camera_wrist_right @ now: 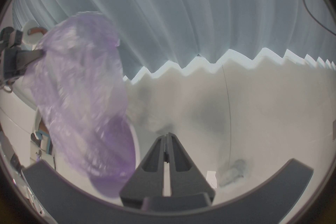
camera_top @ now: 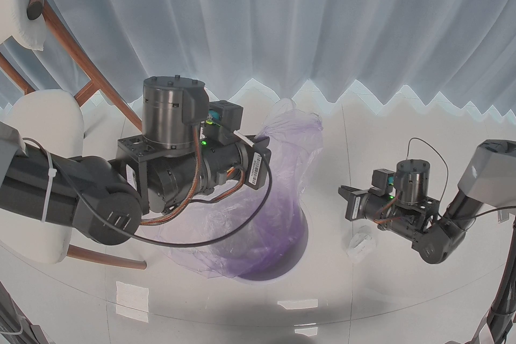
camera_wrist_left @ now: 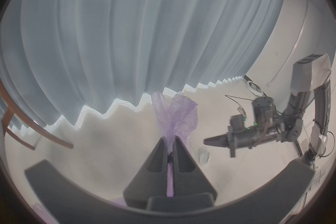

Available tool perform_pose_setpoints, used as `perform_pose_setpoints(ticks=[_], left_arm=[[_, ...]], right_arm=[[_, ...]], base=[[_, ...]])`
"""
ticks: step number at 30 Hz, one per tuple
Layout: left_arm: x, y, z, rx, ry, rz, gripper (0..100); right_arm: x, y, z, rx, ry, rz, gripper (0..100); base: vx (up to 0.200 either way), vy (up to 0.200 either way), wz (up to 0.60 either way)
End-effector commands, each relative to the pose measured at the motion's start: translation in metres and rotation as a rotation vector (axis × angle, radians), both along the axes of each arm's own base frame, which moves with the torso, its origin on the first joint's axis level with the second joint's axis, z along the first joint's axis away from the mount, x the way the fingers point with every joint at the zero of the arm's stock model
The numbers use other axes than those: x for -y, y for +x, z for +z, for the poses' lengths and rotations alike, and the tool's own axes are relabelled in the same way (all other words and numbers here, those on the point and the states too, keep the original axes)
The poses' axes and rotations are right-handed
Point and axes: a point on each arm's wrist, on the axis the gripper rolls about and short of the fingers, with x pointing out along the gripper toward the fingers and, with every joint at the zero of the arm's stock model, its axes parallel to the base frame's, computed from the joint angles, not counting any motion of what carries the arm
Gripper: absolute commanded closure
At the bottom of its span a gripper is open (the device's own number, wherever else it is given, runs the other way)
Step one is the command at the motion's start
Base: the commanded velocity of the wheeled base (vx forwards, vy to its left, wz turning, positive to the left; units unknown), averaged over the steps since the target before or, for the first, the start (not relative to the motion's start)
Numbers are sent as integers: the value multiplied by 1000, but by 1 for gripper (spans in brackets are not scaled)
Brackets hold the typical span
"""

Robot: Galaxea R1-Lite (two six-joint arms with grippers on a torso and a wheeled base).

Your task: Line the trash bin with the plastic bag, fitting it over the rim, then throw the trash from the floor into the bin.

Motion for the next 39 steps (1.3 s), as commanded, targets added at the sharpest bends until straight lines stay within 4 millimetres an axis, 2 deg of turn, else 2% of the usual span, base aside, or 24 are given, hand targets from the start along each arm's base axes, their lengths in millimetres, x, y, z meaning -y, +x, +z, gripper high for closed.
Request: perform_pose_setpoints(ticks=[1, 3, 5, 7, 9, 17, 20, 22, 27, 36, 37, 39], left_arm=[[12, 12, -2, -20, -29, 52, 100], [16, 15, -1, -19, -41, 61, 100], [17, 17, 1, -12, -48, 62, 100], [17, 17, 1, -8, -40, 68, 100], [21, 15, 0, -7, -36, 69, 100], [21, 13, 2, -7, -43, 78, 100], [21, 13, 2, -6, -44, 80, 100], [22, 13, 2, -5, -45, 78, 100], [26, 11, 1, -5, -45, 67, 100], [29, 10, -1, -6, -38, 57, 100], [29, 10, -1, -6, -38, 57, 100], [25, 12, 0, 1, -34, 69, 100]], right_arm=[[-2, -99, 3, -99, -80, 178, 100], [-18, -122, -8, -125, -86, 273, 100], [-34, -133, -21, -153, -83, 339, 100], [-47, -137, -31, -158, -69, 377, 100], [-72, -138, -50, -110, -35, 437, 100], [-123, -147, -80, -79, -15, 563, 100], [-137, -146, -83, -54, 3, 576, 100], [-156, -139, -84, -7, 39, 573, 100], [-186, -132, -78, 23, 158, 583, 100], [-238, -149, -76, -85, 355, 612, 100], [-238, -149, -76, -85, 355, 612, 100], [-255, -153, -89, -89, 351, 614, 100]], base=[[0, 0, 0], [0, 0, 0], [0, 0, 0], [0, 0, 0], [0, 0, 0], [0, 0, 0], [0, 0, 0], [0, 0, 0], [0, 0, 0], [0, 0, 0], [0, 0, 0], [0, 0, 0]])
